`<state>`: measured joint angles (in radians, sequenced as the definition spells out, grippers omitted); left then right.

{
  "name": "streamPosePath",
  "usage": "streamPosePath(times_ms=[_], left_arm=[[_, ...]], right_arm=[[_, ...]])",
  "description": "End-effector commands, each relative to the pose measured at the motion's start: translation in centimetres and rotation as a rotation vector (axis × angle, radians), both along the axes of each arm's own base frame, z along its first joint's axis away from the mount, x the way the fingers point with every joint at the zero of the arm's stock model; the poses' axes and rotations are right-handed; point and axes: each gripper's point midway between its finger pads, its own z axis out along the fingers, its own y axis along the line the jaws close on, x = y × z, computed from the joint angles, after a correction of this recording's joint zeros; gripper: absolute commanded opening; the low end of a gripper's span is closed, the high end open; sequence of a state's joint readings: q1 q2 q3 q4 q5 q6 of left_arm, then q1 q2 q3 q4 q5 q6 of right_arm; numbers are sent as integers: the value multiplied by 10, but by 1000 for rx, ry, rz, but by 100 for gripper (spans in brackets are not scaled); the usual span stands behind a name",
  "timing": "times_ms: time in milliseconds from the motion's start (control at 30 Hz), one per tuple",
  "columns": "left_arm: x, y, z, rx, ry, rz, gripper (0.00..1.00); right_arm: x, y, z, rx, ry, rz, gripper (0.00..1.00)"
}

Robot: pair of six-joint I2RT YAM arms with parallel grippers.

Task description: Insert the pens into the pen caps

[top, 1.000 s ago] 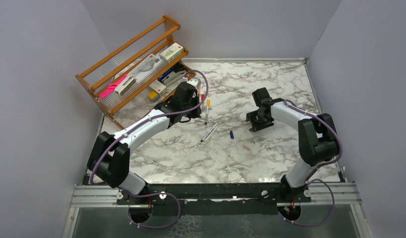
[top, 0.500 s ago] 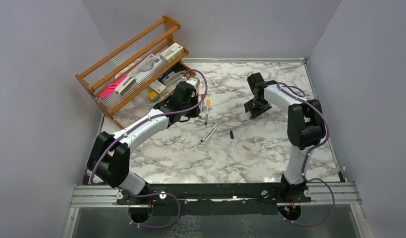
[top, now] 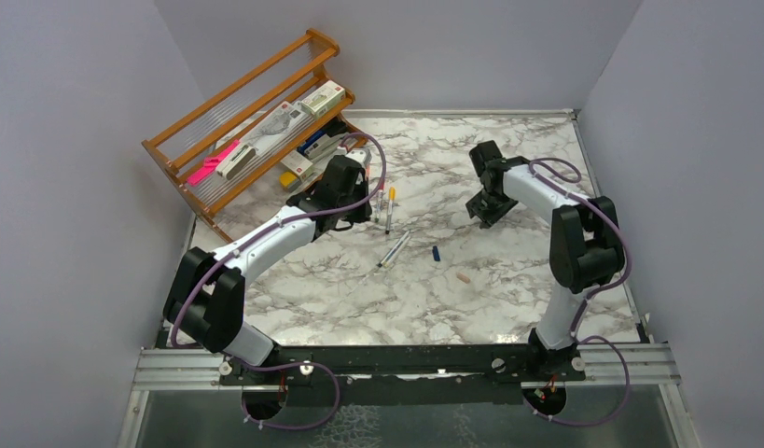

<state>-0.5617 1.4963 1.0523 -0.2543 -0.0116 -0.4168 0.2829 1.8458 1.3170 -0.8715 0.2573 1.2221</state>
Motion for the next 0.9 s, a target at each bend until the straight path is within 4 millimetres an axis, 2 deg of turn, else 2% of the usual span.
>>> streamPosePath(times_ms=[0, 300, 867], left_arm=[[6, -2, 13, -31, -41, 4, 0], [6, 1, 13, -23, -43, 4, 0], [6, 5, 10, -23, -37, 12, 0]], right_arm=[[3, 0, 3, -54, -23, 66, 38], [-3, 19, -15, -21, -4, 128, 33], [-19, 21, -36, -16, 66, 149, 32]])
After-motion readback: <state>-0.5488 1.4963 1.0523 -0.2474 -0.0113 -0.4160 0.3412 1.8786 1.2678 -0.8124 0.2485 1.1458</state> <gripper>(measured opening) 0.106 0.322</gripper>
